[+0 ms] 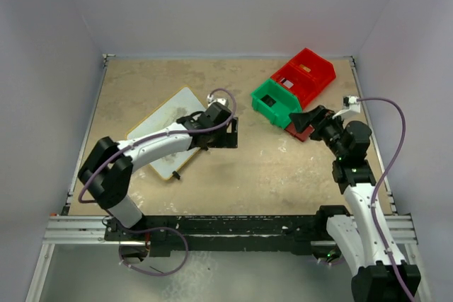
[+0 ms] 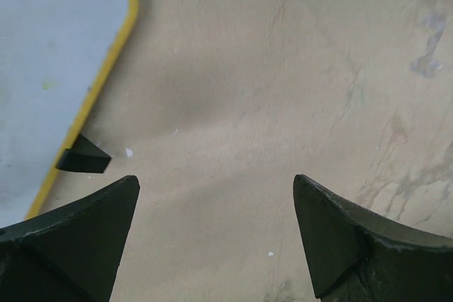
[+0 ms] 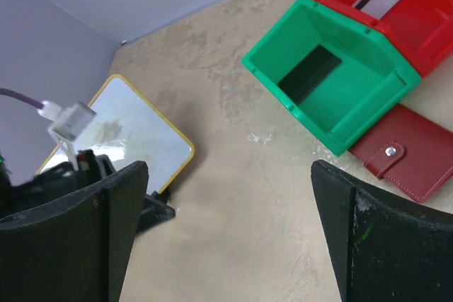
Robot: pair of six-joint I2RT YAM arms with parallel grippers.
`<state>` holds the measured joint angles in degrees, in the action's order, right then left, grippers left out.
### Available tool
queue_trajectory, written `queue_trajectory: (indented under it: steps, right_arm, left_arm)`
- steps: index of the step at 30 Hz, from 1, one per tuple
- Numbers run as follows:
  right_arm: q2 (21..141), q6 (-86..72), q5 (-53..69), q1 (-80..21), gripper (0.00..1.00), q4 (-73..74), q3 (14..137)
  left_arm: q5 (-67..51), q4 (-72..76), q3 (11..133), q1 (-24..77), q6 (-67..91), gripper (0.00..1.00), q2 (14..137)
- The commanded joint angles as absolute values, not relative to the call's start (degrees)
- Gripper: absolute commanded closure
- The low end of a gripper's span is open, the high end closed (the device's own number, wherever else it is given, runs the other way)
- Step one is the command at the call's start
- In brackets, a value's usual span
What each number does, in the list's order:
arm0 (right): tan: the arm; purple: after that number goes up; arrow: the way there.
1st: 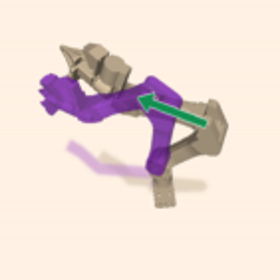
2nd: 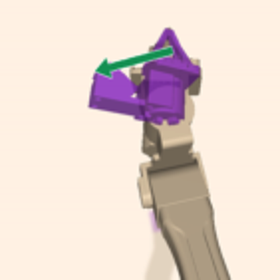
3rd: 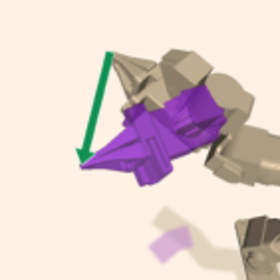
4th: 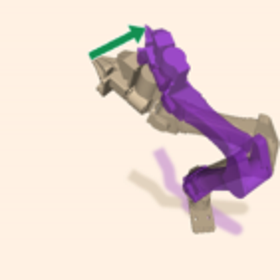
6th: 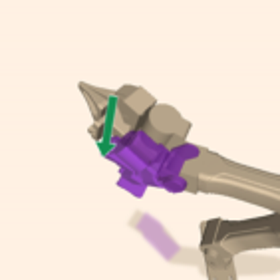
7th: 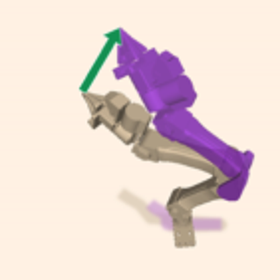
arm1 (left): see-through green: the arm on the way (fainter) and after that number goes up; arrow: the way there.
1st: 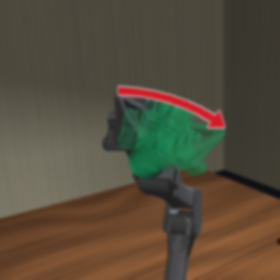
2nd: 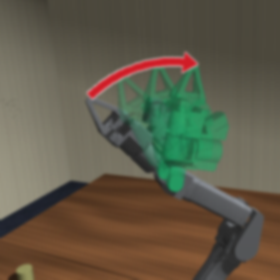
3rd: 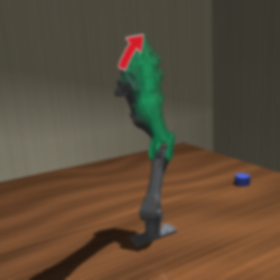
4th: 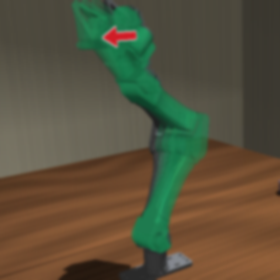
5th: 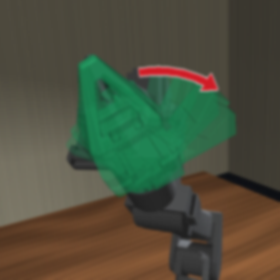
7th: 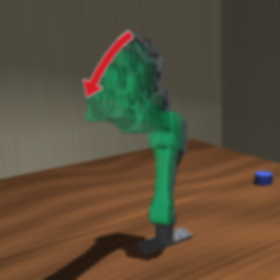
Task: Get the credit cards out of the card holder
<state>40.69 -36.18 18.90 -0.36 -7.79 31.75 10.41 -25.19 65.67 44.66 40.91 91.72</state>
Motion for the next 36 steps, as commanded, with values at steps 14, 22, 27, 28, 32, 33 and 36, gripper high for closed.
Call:
queue_trajectory:
  steps: [14, 22, 27, 28, 32, 33, 36]
  right_arm:
    - [49.6, -39.7, 18.0, -0.4, 0.00, -5.9, 34.5]
    - [62.4, -37.5, 30.1, -3.8, 0.08, -13.0, 38.8]
    - [79.4, -31.2, 21.8, -14.1, 0.08, -5.3, 53.5]
    - [81.9, -31.7, 21.3, -15.1, 0.09, -6.0, 54.8]
    - [92.1, -32.0, 18.6, -19.2, 0.12, -8.4, 62.7]
    - [94.8, -31.5, 18.1, -20.4, 0.12, -8.0, 65.3]
    - [103.8, -29.7, 16.2, -23.4, 0.14, -5.0, 74.7]
  left_arm:
    - [15.3, -31.2, 63.8, 45.7, 36.0, 0.17, 96.2]
    - [16.5, -29.0, 63.2, 45.4, 34.8, 0.17, 94.7]
    - [16.5, -28.8, 60.5, 45.4, 36.8, 0.18, 93.1]
    - [16.3, -28.2, 59.1, 45.4, 37.2, 0.18, 92.3]
    - [14.4, -26.1, 53.1, 45.4, 37.6, 0.18, 87.4]
    - [13.6, -25.1, 51.7, 45.4, 37.7, 0.18, 86.1]
    - [11.0, -22.1, 48.1, 45.4, 37.6, 0.18, 83.6]
